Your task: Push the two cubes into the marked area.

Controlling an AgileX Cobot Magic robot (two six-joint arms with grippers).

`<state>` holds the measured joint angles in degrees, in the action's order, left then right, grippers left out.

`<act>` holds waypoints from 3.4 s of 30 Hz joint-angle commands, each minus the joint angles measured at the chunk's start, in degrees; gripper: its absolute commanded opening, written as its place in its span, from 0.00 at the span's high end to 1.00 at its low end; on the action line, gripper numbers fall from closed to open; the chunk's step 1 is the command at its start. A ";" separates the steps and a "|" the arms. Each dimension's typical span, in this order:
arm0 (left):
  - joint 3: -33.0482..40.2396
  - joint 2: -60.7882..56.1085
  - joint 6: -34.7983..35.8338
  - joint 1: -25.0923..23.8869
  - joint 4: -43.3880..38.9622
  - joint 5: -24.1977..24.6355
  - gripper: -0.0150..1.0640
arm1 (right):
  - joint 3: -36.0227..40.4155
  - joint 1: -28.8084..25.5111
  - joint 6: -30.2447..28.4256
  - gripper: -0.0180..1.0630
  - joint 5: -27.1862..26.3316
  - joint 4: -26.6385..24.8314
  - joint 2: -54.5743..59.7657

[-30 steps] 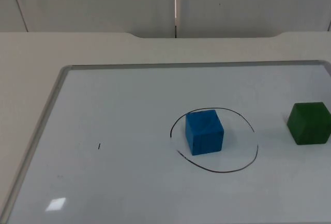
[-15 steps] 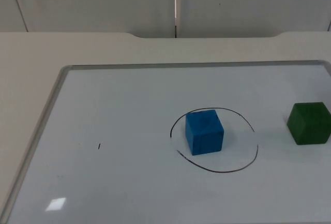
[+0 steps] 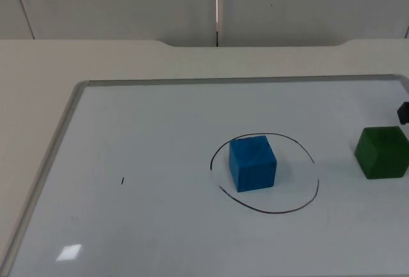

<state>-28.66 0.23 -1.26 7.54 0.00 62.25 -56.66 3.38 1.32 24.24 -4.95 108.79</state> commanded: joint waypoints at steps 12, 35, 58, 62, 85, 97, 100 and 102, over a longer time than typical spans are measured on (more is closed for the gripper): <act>0.31 -0.23 0.45 -0.19 -0.42 -0.59 0.99 | -0.25 5.83 -0.51 0.98 -4.74 -1.35 -0.03; 0.31 -0.23 0.45 -0.19 -0.42 -0.59 0.99 | -0.25 6.64 -0.39 0.98 -1.56 -4.65 -0.03; 0.31 -0.23 0.45 -0.19 -0.42 -0.59 0.99 | -0.25 8.48 -0.06 0.98 0.21 -4.99 -0.03; 0.31 -0.23 0.45 -0.19 -0.42 -0.59 0.99 | -0.25 8.87 -0.80 0.98 0.74 -6.14 -0.03; 0.31 -0.23 0.45 -0.19 -0.42 -0.59 0.99 | -0.25 12.66 -0.70 0.98 -1.33 -7.19 -0.03; 0.31 -0.23 0.45 -0.19 -0.42 -0.59 0.99 | -0.25 12.64 -0.70 0.98 0.44 -6.92 -0.03; 0.31 -0.23 0.45 -0.19 -0.42 -0.59 0.99 | -0.25 13.13 -0.70 0.98 0.44 -7.13 -0.03; 0.31 -0.23 0.45 -0.19 -0.42 -0.59 0.99 | -0.25 13.92 -0.70 0.98 0.44 -7.13 -0.03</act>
<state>-28.66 0.23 -1.26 7.54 0.00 62.25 -56.74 16.41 0.68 24.35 -12.06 108.88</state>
